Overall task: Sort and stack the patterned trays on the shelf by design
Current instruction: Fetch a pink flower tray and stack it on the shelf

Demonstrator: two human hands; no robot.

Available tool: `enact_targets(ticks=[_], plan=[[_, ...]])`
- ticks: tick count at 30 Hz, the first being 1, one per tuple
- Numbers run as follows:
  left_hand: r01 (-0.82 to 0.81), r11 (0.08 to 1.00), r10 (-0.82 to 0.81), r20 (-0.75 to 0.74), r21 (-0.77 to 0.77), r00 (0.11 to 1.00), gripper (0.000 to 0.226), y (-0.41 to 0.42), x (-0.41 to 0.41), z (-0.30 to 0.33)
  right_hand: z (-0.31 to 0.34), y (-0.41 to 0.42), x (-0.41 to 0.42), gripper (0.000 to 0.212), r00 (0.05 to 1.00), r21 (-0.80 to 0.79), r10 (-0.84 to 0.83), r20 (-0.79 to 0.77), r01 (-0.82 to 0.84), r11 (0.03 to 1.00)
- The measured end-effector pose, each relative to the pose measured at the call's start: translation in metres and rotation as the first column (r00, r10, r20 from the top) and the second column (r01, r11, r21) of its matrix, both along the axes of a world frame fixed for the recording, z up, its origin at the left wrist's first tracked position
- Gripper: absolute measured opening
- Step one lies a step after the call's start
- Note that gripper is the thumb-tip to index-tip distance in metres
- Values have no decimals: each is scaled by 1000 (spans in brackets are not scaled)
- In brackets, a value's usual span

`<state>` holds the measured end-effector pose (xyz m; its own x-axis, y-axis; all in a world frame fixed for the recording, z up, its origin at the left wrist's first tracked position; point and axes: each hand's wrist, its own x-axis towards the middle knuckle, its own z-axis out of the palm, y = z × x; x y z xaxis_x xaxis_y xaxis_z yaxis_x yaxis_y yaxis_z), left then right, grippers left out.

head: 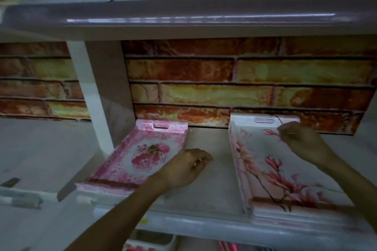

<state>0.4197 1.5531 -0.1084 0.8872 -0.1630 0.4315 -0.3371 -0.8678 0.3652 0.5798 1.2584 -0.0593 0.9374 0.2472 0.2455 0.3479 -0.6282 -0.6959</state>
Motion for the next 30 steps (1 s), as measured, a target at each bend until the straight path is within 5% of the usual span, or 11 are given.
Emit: enact_targets(ticks=[10, 16, 21, 30], plan=[[42, 989, -46, 24, 139, 999, 44, 84, -67, -13, -3, 138, -69, 21, 978, 176, 181, 104, -197, 964], [12, 948, -48, 108, 317, 993, 45, 107, -101, -31, -27, 190, -93, 15, 968, 200, 250, 17, -248, 948], [-43, 791, -114, 216, 611, 970, 38, 114, -106, -40, -50, 212, -98, 15, 962, 195, 263, -78, -244, 950], [-53, 782, -114, 227, 621, 967, 31, 115, -101, -22, -76, 224, -91, 11, 947, 263, 194, -255, -125, 957]])
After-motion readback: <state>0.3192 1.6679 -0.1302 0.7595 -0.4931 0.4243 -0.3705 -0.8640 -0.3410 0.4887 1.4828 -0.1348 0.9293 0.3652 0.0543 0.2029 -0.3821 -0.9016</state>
